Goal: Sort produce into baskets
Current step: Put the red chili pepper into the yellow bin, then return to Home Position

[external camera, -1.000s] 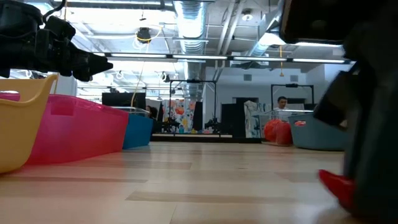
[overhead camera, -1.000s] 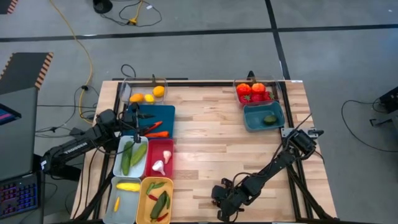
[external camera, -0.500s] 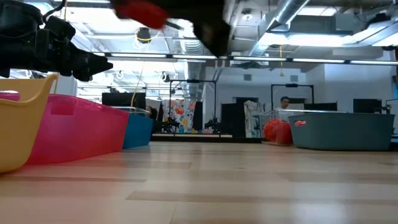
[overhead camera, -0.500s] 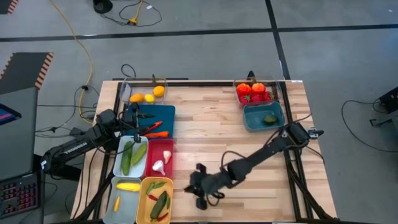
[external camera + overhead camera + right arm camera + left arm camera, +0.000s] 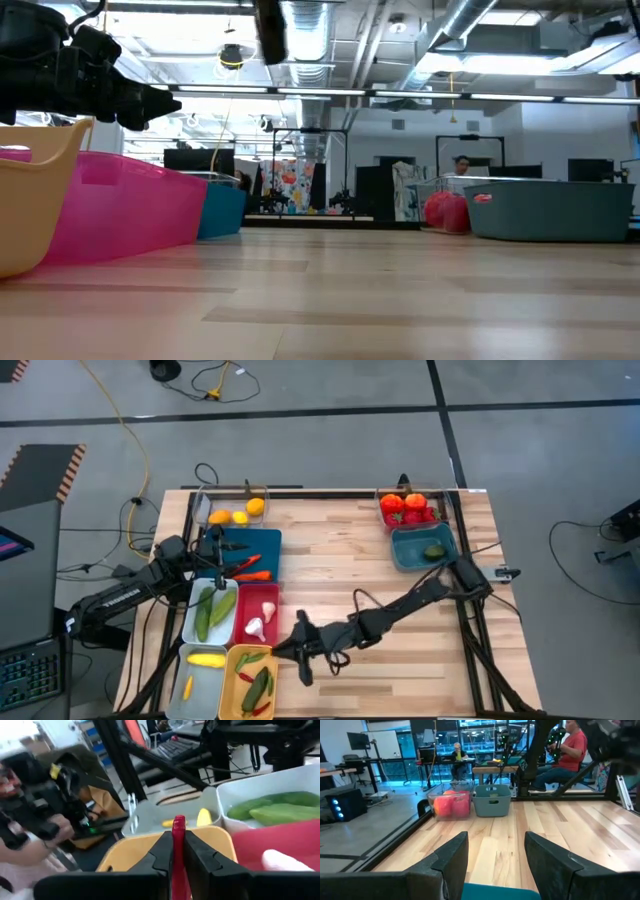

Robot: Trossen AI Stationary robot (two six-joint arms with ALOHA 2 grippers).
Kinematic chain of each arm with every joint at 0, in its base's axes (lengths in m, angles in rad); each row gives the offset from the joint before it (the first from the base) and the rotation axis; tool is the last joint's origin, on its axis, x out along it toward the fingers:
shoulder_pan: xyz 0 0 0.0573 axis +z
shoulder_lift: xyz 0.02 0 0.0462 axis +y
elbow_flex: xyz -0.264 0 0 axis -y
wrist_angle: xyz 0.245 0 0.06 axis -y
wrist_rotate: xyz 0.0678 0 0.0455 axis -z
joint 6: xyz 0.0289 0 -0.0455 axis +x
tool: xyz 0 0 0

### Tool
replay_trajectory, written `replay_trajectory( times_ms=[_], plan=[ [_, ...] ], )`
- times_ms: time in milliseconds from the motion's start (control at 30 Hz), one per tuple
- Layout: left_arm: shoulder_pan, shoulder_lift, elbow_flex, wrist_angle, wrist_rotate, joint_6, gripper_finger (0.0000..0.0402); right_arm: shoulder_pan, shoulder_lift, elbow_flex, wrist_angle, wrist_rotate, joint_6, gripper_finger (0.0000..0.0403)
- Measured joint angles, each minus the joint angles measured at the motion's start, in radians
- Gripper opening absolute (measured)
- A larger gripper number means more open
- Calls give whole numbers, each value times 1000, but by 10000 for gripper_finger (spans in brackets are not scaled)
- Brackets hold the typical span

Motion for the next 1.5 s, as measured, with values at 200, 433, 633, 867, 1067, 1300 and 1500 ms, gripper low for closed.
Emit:
replay_trajectory(
  times_ms=[200,433,633,867,1067,1300,1500],
  plan=[
    [-1,1,0,1,0,-1,182,-6,169,152,39,-6,-28,63],
    [-1,0,0,0,0,1,182,-32,317,346,39,-102,-10,63],
    [-1,0,0,0,0,1,182,-62,347,389,7,-193,38,93],
    [-1,0,0,0,-1,1,182,-77,347,389,5,-200,37,159],
    [-1,0,0,0,-1,1,182,-87,331,389,-29,-226,10,155],
    [-1,0,0,0,-2,1,182,-86,138,389,-436,-209,-246,58],
    [-1,0,0,0,-3,-23,182,-86,-108,389,-902,-127,-445,23]
  ],
)
